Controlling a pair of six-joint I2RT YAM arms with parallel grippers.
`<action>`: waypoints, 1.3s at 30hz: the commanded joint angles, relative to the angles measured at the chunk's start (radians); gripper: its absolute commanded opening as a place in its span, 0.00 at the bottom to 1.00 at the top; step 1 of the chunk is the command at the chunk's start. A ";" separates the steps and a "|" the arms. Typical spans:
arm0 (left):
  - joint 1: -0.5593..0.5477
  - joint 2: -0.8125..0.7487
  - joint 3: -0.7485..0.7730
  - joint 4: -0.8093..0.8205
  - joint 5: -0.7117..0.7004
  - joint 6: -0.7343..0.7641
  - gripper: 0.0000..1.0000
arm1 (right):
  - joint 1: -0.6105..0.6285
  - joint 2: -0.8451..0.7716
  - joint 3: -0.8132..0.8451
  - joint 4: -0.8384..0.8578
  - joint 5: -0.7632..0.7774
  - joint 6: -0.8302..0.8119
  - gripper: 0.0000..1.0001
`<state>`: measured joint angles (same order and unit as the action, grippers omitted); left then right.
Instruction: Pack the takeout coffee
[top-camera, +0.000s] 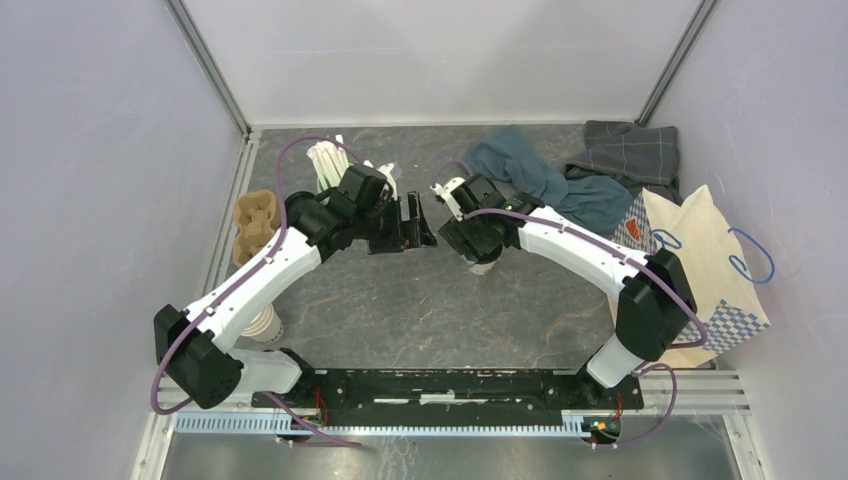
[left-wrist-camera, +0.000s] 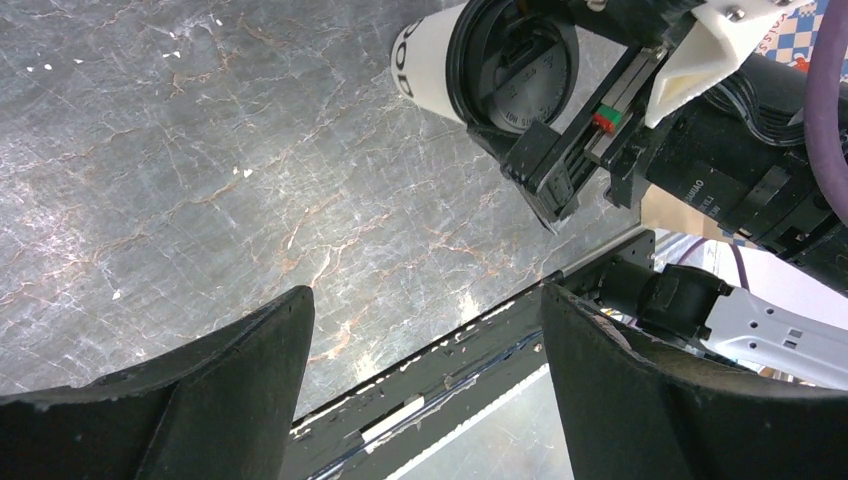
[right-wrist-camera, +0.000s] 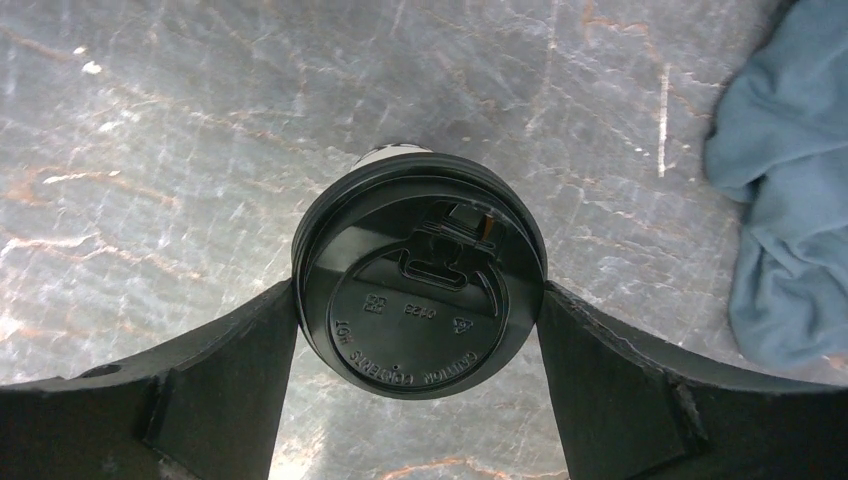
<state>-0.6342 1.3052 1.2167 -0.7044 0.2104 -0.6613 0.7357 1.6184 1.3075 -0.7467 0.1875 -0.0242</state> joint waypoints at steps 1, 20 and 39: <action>0.005 -0.008 0.035 0.014 -0.017 0.013 0.89 | -0.005 -0.034 -0.049 0.087 0.156 0.010 0.85; 0.005 -0.070 0.027 -0.017 -0.009 0.007 0.90 | -0.314 0.023 -0.077 0.316 0.111 0.023 0.90; 0.005 -0.080 0.033 -0.033 0.015 0.009 0.90 | -0.343 0.001 -0.003 0.241 0.041 0.049 0.98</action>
<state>-0.6342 1.2533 1.2171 -0.7315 0.2127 -0.6617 0.3977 1.6222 1.2415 -0.4885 0.2340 0.0067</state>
